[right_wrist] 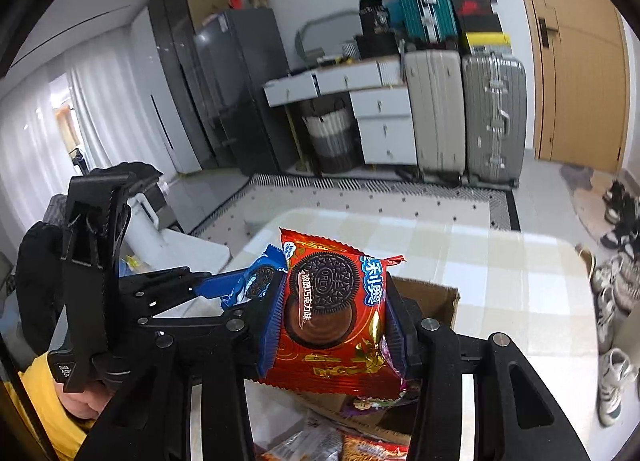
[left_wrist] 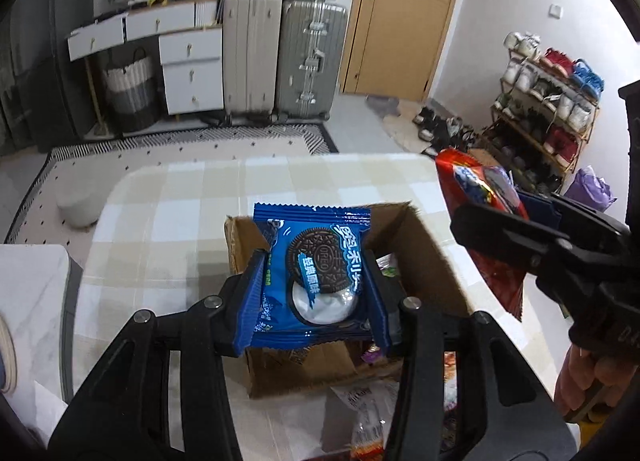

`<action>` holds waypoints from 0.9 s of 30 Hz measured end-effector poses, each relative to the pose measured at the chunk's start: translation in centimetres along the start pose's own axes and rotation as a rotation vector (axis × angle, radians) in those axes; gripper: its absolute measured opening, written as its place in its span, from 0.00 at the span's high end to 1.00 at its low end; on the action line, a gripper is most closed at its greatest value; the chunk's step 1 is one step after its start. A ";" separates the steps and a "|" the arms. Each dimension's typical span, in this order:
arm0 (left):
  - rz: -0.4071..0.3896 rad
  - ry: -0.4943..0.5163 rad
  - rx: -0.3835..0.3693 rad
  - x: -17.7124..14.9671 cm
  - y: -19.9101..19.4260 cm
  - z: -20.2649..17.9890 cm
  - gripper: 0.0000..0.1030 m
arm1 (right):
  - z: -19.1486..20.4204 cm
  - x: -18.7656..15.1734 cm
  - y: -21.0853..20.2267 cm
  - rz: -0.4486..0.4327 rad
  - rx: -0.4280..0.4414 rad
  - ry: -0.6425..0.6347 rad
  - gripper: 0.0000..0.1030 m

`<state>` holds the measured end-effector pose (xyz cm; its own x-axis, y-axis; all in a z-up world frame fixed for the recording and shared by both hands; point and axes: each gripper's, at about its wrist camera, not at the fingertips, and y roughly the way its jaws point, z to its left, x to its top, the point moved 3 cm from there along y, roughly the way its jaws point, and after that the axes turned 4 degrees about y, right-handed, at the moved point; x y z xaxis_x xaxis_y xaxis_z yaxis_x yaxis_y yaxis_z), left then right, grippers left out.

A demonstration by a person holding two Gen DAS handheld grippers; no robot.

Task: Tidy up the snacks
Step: 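Lift and carry both Oreo packs over the cardboard box, then open both tools to drop the Oreo packs into the box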

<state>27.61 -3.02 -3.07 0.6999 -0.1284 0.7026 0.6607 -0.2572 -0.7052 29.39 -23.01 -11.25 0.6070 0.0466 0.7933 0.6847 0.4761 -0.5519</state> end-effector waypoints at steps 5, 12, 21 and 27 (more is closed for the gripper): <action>0.046 -0.009 0.003 -0.3 4.4 0.9 0.59 | -1.8 -1.0 3.1 0.050 0.004 0.032 0.57; 0.063 -0.008 0.002 -0.2 8.0 1.4 0.59 | -2.9 -2.2 5.6 0.092 0.004 0.046 0.57; 0.060 -0.012 0.010 -1.2 8.0 1.1 0.59 | -3.8 -3.6 6.6 0.118 -0.007 0.066 0.57; 0.046 -0.002 0.009 -1.2 6.9 1.2 0.58 | -3.9 -4.1 7.3 0.141 -0.011 0.067 0.57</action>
<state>31.65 -3.53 -8.92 0.7303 -0.1384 0.6689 0.6299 -0.2423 -0.7379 33.49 -23.14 -19.52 0.7228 0.0541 0.6889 0.5945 0.4595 -0.6598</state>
